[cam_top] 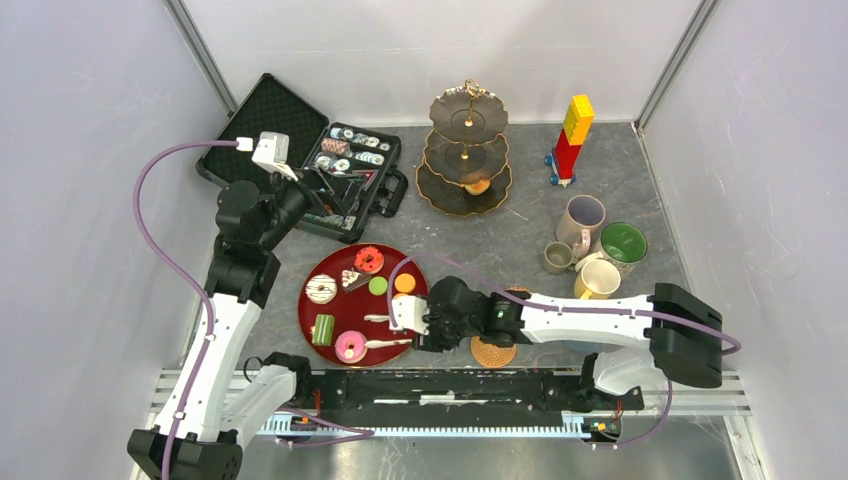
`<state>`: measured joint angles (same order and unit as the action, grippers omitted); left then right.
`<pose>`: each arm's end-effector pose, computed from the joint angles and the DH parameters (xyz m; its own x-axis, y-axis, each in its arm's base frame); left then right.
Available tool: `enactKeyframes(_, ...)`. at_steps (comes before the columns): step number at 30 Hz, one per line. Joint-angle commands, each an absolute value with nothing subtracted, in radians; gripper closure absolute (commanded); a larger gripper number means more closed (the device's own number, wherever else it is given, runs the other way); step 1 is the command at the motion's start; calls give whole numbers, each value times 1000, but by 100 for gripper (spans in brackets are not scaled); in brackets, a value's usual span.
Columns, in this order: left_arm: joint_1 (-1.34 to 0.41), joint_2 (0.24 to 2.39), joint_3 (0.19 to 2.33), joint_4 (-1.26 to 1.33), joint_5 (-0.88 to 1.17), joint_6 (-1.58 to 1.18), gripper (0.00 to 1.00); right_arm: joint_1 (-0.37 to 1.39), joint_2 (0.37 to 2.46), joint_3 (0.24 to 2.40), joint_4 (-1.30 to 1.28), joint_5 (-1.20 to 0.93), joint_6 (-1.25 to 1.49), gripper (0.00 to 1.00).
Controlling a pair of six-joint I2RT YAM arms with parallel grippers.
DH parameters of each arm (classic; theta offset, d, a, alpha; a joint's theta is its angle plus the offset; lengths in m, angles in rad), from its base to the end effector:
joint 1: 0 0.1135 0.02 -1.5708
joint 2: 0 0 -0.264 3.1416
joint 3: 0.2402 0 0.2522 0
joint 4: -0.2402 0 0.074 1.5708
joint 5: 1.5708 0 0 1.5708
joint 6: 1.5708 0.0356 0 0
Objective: Serve the afternoon tea
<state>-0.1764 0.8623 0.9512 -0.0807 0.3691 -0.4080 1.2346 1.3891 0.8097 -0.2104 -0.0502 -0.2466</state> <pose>0.1888 -0.0467 0.3964 -0.1984 -0.3405 -0.9191 0.4795 0.7841 -0.3940 0.0931 0.2718 0.2114 0.0058 -0.7225 -0.6914 -0.9828 0.1235 -0.1373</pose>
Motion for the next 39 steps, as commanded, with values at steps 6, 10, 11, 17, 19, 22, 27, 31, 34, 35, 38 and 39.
enactKeyframes(6, -179, 862, 985, -58, 390, -440, 0, 1282, 1494, 942, -293, -14, -370, 40)
enactKeyframes(10, -179, 862, 985, -58, 390, -440, 0, 1290, 1528, 967, -304, -15, -386, 39)
enactKeyframes(11, -179, 862, 985, -58, 391, -442, 0, 1292, 1533, 970, -302, -16, -389, 39)
enactKeyframes(17, -179, 863, 986, -58, 392, -442, 0, 1295, 1572, 1000, -292, -50, -402, 39)
enactKeyframes(19, -179, 864, 986, -58, 394, -443, 0, 1295, 1582, 1007, -281, -52, -405, 38)
enactKeyframes(22, -179, 862, 986, -58, 394, -443, 0, 1295, 1602, 1022, -269, -65, -411, 37)
enactKeyframes(27, -179, 864, 986, -57, 395, -445, 0, 1296, 1639, 1053, -264, -94, -420, 36)
enactKeyframes(31, -179, 862, 986, -58, 396, -445, 0, 1296, 1659, 1069, -253, -108, -428, 35)
enactKeyframes(34, -179, 865, 986, -57, 397, -445, 0, 1296, 1673, 1076, -241, -122, -431, 35)
enactKeyframes(35, -179, 865, 986, -58, 397, -444, 0, 1295, 1676, 1080, -236, -126, -434, 35)
enactKeyframes(38, -179, 867, 986, -57, 397, -445, 0, 1296, 1689, 1091, -234, -130, -436, 34)
enactKeyframes(39, -180, 866, 986, -58, 397, -444, 0, 1295, 1695, 1092, -232, -129, -437, 34)
